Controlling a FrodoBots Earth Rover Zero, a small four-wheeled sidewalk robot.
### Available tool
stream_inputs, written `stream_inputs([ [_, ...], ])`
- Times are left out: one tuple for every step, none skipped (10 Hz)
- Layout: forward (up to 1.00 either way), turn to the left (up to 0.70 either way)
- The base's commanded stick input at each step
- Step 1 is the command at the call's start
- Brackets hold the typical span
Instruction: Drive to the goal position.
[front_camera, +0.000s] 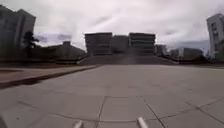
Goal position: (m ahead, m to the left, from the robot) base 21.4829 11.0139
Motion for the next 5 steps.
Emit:
stream_inputs([
  [1.0, 0.0],
  [1.0, 0.0],
  [1.0, 0.0],
  [1.0, 0.0],
  [1.0, 0.0],
])
